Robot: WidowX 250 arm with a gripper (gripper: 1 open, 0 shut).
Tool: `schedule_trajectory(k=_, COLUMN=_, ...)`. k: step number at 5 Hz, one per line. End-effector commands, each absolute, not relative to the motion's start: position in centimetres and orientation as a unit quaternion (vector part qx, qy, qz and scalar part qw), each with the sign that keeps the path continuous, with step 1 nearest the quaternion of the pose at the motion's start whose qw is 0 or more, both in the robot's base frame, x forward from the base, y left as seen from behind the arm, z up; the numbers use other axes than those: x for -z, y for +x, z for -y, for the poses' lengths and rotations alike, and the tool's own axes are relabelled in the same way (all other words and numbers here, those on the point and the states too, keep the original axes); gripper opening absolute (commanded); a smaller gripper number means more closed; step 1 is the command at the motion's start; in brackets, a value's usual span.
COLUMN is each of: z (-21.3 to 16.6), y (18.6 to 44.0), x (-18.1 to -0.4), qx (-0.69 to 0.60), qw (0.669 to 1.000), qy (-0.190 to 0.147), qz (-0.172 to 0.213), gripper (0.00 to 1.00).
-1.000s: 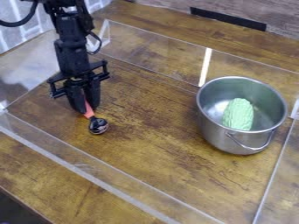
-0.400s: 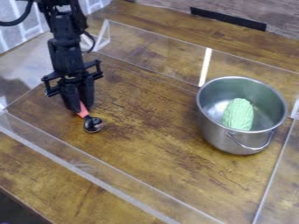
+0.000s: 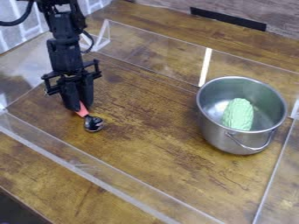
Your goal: Move the orange spoon to the right
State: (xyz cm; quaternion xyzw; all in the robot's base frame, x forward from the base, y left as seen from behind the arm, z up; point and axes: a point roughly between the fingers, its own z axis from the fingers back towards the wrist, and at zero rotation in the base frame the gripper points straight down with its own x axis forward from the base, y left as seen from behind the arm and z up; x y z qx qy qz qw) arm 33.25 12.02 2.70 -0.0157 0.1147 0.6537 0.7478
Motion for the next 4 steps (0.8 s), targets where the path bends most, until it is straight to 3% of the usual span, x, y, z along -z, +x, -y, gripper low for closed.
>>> schedule_trajectory(k=1, z=-13.5, y=33.0, x=-3.6, qx=-0.681, qw=0.723, qy=-0.022, qz=-0.111, gripper=0.0)
schedule_trajectory(k=3, z=-13.3, y=33.1, x=-3.7, qx=-0.693, qw=0.708, qy=-0.024, qz=-0.131, gripper=0.0)
schedule_trajectory(k=4, z=-12.9, y=34.0, x=-5.9, qx=-0.66, qw=0.741, qy=-0.02, qz=-0.119, gripper=0.0)
